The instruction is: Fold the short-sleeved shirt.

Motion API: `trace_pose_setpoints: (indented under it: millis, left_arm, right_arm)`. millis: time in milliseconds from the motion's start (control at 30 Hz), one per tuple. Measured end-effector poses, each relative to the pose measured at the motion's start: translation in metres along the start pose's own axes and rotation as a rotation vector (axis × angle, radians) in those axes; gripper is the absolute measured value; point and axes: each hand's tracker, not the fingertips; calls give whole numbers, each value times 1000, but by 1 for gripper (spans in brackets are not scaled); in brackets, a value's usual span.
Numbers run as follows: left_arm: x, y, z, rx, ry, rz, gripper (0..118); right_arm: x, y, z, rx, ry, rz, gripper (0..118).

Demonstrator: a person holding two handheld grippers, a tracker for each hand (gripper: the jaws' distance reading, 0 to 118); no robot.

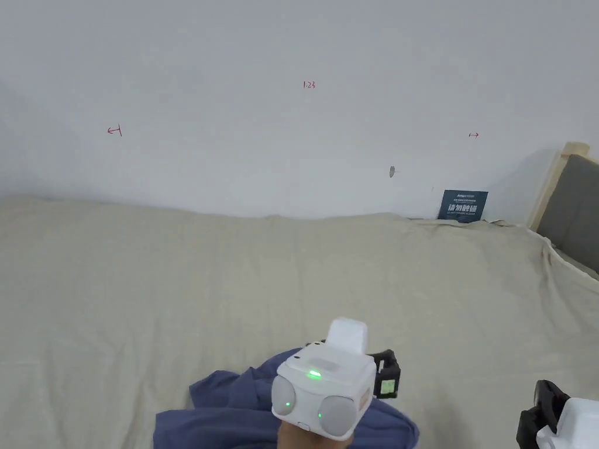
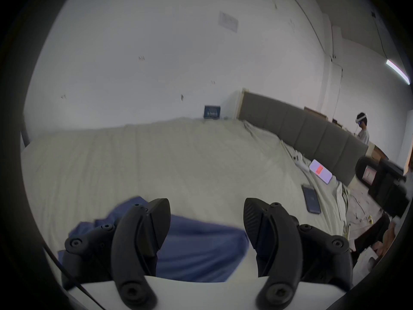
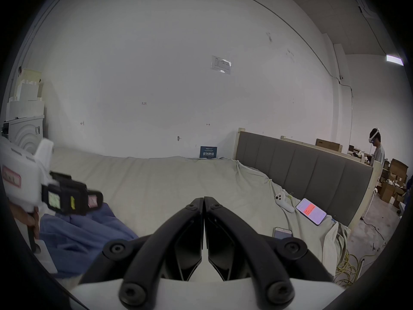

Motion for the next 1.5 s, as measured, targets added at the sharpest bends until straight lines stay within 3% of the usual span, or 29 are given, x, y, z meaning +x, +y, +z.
trace_pose_setpoints:
  millis: [167, 333, 467, 633, 767, 1033, 1333, 1433, 1500]
  left_arm:
    - [-38, 16, 46, 92, 84, -39, 73]
    - [-89, 12, 99, 165, 261, -87, 65]
    - [-131, -7, 140, 185, 408, -90, 38]
    - [-175, -35, 183, 176, 516, -26, 31]
    - [-201, -56, 208, 174, 559, 22, 0]
    - [-224, -78, 213, 91, 464, 99, 0]
    - [-244, -81, 141, -147, 302, 201, 0]
    - [-248, -84, 108, -220, 267, 218, 4]
    - [-252, -88, 91, -241, 292, 232, 19]
  right_arm:
    - [-21, 4, -1, 9, 37, 0, 1]
    - [-50, 8, -1, 19, 89, -1, 1]
    - [-75, 11, 1, 31, 133, -7, 1]
    - [-105, 9, 5, 31, 185, -10, 1]
    - [-124, 6, 8, 23, 219, -8, 1]
    - [-146, 3, 10, 11, 264, 1, 1]
    - [-153, -3, 2, -13, 278, 22, 2]
    - [-153, -8, -4, -28, 276, 29, 1]
    - [-153, -12, -7, -37, 275, 32, 1]
